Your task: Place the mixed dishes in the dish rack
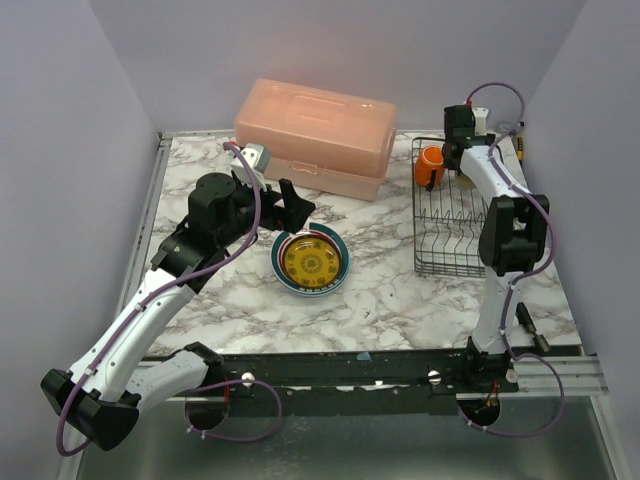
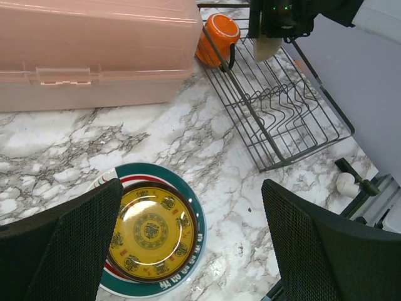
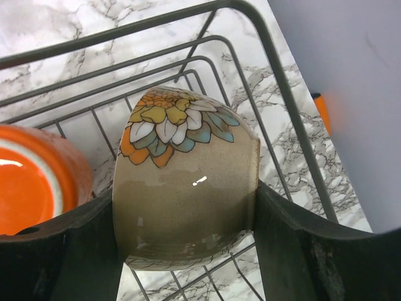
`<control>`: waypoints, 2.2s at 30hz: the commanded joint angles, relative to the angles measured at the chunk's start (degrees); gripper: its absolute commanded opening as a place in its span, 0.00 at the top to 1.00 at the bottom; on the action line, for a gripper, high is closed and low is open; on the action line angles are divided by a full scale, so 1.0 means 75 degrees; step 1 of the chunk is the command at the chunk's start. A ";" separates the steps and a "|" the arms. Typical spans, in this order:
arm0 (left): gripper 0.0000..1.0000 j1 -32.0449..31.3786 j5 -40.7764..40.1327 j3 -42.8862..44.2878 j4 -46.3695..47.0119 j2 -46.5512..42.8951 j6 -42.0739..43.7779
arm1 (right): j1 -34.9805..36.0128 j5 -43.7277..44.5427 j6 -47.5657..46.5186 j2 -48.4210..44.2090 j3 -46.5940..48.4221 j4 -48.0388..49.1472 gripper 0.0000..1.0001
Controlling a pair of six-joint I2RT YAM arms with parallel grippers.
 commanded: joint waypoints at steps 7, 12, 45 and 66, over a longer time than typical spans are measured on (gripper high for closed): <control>0.09 -0.0036 0.0071 -0.0016 0.0038 0.0036 -0.0056 | 0.0329 0.1670 -0.0663 0.0541 0.0482 0.0064 1.00; 0.09 -0.0038 0.0073 -0.0010 0.0047 0.0047 -0.0054 | 0.0329 0.1850 -0.0899 0.0389 0.0403 0.0255 1.00; 0.09 -0.0038 0.0264 0.0014 0.0044 0.0136 -0.0163 | 0.0341 0.0656 -0.1046 0.1024 0.0959 -0.0100 0.01; 0.09 -0.0037 0.0251 0.0014 0.0024 0.0227 -0.0158 | 0.0341 -0.0664 0.0054 -0.0564 0.0363 -0.0607 0.00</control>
